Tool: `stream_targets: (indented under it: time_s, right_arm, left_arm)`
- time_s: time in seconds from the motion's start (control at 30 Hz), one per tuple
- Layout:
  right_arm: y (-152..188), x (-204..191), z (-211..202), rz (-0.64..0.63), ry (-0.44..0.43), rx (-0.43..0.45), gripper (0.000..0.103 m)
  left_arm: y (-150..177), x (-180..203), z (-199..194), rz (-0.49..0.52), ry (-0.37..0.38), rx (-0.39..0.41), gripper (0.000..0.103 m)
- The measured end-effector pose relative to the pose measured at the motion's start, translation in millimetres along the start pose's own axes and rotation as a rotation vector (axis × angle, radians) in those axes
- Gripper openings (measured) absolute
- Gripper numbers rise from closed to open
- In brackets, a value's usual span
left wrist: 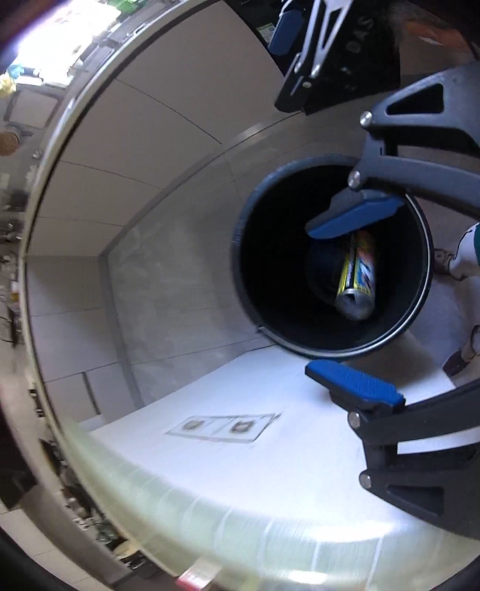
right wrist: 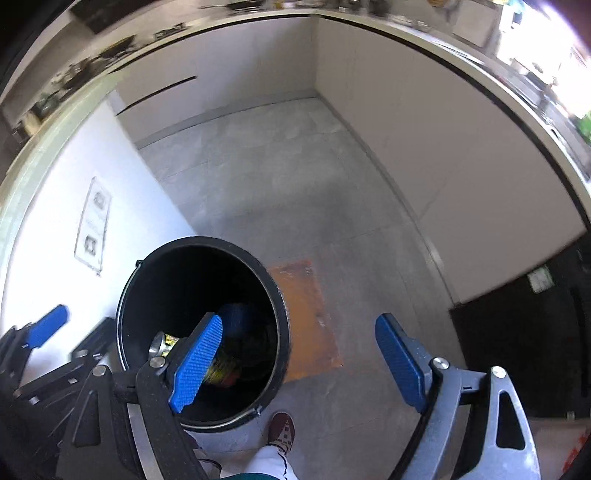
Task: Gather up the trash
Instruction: 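Open right tool over bucket dropping blue cup while left tool drops spray can, then grasp the red paper cup with left tool while right tool grasps the Pepsi can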
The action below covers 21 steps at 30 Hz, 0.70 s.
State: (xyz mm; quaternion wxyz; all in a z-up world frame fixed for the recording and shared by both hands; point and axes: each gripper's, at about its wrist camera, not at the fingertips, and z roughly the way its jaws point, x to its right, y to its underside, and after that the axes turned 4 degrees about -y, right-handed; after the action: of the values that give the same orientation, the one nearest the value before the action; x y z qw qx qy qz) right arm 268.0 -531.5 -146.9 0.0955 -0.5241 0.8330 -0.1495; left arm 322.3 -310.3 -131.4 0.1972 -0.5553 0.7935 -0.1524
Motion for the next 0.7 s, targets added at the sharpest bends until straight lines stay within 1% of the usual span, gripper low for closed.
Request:
stream_targets:
  time_s: [0.07, 0.13, 0.2, 0.23, 0.3, 0.4, 0.47, 0.5, 0.57, 0.6, 0.63, 0.7]
  right_arm:
    - [-0.1, -1.3, -17.1, 0.009, 0.02, 0.057, 0.087]
    - [0.2, -4.9, -39.0, 0.019, 0.009, 0.107, 0.087]
    - [0.9, -10.8, -56.4, 0.028, 0.001, 0.14, 0.087]
    - [1.6, -18.1, -69.5, 0.031, 0.0, 0.162, 0.087]
    - [2.6, -29.4, -87.0, 0.032, -0.001, 0.187, 0.087]
    - [6.9, -53.7, -116.8, 0.026, -0.011, 0.236, 0.087]
    - [9.8, -76.1, -133.8, 0.013, -0.025, 0.264, 0.087]
    - [11.4, -86.3, -138.9, 0.009, -0.033, 0.275, 0.087]
    - [15.0, -119.8, -150.3, -0.019, -0.061, 0.293, 0.087]
    - [16.9, -129.2, -153.1, -0.027, -0.067, 0.295, 0.087]
    - [19.2, -149.7, -155.6, -0.046, -0.086, 0.299, 0.087]
    - [25.1, -178.6, -159.7, -0.074, -0.112, 0.301, 0.087]
  left_arm:
    - [-2.0, -6.7, -20.1, -0.003, 0.016, 0.031, 0.07]
    - [-3.7, -17.2, -44.0, -0.02, 0.039, 0.066, 0.07]
    - [-7.9, -24.2, -62.3, -0.026, 0.045, 0.096, 0.07]
    - [-8.3, -31.3, -76.9, -0.032, 0.049, 0.116, 0.07]
    - [-11.2, -44.0, -93.5, -0.044, 0.051, 0.141, 0.07]
    - [-8.2, -76.9, -126.4, -0.081, 0.054, 0.198, 0.071]
    - [-6.0, -99.5, -138.7, -0.105, 0.051, 0.229, 0.075]
    - [-3.8, -111.2, -144.9, -0.116, 0.04, 0.242, 0.076]
    - [2.6, -137.2, -152.5, -0.134, 0.008, 0.264, 0.076]
    - [6.2, -150.0, -154.4, -0.145, -0.008, 0.267, 0.076]
    - [10.9, -165.0, -154.1, -0.16, -0.023, 0.266, 0.076]
    - [21.3, -195.9, -153.3, -0.196, -0.055, 0.263, 0.076]
